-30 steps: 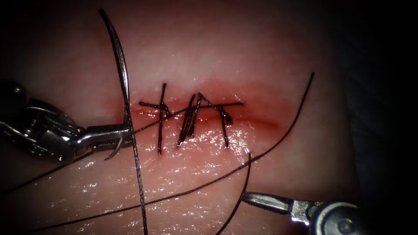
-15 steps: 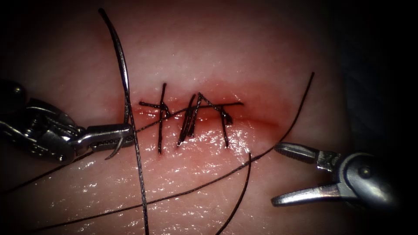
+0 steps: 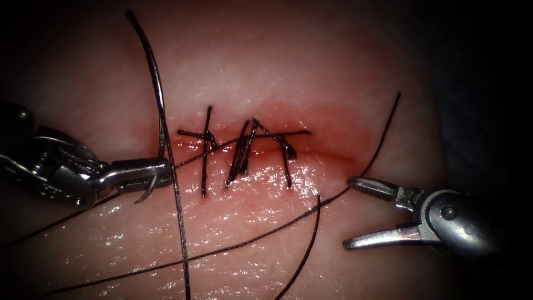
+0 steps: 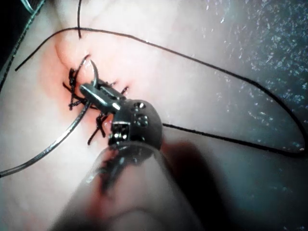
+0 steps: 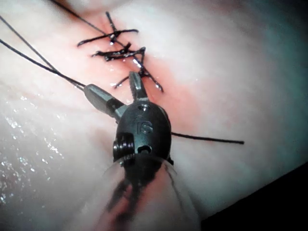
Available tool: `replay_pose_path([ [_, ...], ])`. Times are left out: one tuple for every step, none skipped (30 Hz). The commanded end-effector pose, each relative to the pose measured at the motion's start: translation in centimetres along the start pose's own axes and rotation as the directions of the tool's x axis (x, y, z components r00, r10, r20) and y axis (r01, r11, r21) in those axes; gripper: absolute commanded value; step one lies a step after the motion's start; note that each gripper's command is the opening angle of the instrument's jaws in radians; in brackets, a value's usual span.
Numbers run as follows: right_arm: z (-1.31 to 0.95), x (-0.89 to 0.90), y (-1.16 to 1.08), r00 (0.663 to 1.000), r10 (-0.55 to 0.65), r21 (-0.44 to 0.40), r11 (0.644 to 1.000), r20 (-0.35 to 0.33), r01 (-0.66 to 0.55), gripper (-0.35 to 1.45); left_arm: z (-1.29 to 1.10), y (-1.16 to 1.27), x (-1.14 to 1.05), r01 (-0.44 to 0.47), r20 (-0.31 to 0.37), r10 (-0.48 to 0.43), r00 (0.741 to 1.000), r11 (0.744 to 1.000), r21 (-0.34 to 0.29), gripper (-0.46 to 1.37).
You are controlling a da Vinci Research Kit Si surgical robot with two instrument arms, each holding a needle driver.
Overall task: Wound Closure
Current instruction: Use the right gripper to pull the suture through the cut until a short tail remains on top
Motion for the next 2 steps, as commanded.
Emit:
replay_pose_path([
  [-0.01, 0.01, 0.0, 1.0, 0.0, 0.003, 1.0, 0.0, 0.0, 1.16, 0.0, 0.0, 0.0, -0.001, -0.001, 0.001, 1.0, 1.0, -0.006, -0.35],
  [-0.01, 0.01, -0.01, 1.0, 0.0, 0.003, 1.0, 0.0, 0.0, 1.16, 0.01, 0.01, 0.01, -0.001, 0.0, 0.001, 1.0, 1.0, -0.005, -0.35],
])
